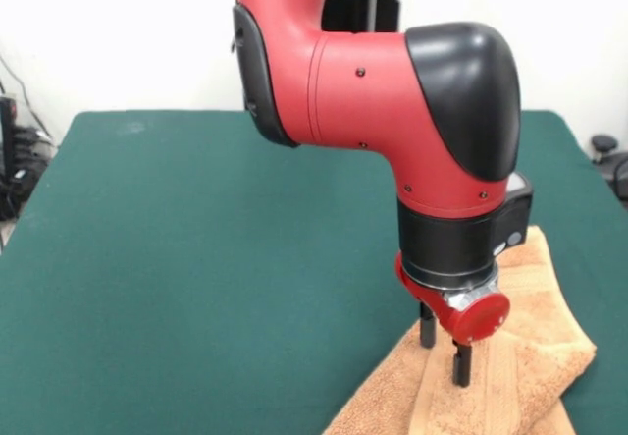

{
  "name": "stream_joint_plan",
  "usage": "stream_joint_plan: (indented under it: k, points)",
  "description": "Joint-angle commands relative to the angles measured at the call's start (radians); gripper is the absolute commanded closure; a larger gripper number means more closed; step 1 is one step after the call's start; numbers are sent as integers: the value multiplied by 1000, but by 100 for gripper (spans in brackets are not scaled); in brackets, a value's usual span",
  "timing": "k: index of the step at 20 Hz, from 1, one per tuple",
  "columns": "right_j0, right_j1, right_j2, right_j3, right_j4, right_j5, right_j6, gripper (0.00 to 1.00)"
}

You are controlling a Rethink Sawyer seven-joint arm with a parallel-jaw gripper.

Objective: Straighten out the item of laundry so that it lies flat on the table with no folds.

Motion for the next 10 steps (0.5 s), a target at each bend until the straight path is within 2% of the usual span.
stream_joint_plan:
  k: [1, 5, 10]
  points:
    - [46, 108, 116, 42, -67, -47, -31, 100]
    - [51, 92, 106, 55, -66, -35, -21, 100]
    - [56, -18, 56, 141, -83, 17, -13, 100]
